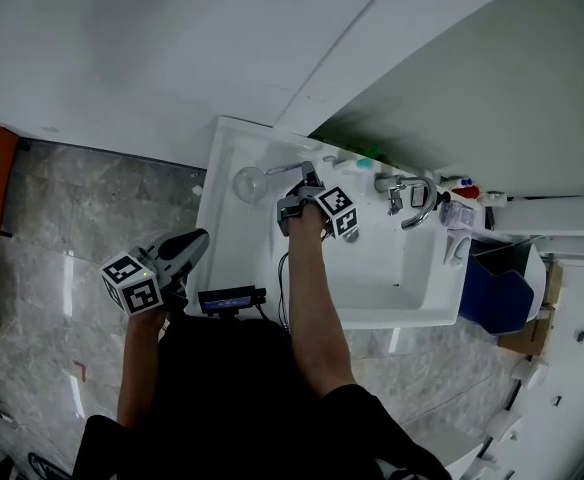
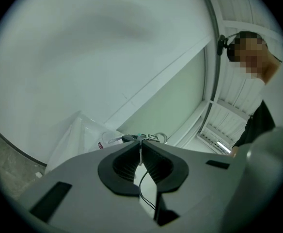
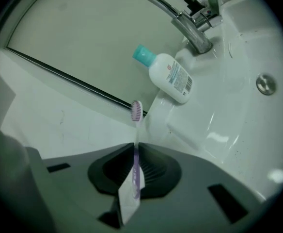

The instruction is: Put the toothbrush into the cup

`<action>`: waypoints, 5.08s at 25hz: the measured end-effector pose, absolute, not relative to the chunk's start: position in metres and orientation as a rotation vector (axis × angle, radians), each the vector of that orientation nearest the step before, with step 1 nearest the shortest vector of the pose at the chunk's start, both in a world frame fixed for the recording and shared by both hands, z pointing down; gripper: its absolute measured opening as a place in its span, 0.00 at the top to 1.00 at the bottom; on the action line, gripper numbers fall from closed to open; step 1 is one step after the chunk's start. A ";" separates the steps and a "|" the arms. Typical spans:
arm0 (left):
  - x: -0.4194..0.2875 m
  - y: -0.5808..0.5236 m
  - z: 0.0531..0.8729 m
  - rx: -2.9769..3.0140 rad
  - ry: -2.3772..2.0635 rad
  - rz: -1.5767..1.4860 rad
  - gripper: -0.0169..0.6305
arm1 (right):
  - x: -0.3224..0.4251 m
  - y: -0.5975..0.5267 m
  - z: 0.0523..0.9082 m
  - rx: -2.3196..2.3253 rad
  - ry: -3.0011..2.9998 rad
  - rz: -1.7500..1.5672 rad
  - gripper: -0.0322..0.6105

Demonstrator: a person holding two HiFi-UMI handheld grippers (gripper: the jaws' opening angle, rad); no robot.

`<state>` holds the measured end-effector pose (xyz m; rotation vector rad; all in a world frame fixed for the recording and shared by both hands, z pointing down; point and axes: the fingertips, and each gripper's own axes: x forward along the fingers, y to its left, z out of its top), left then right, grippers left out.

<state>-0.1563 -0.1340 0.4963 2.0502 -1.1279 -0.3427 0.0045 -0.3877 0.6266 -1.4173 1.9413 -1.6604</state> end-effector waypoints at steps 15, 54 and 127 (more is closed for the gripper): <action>-0.125 -0.128 0.482 2.114 -1.087 -0.332 0.94 | 0.016 -0.366 0.565 -1.268 2.097 -1.483 0.90; -0.129 -0.119 0.485 2.076 -1.153 -0.345 0.94 | -0.072 -0.301 0.588 -1.072 2.819 -1.310 0.90; 0.030 0.094 0.436 2.113 -1.342 -0.584 0.94 | 0.158 -0.015 0.454 -0.510 2.683 -1.151 0.94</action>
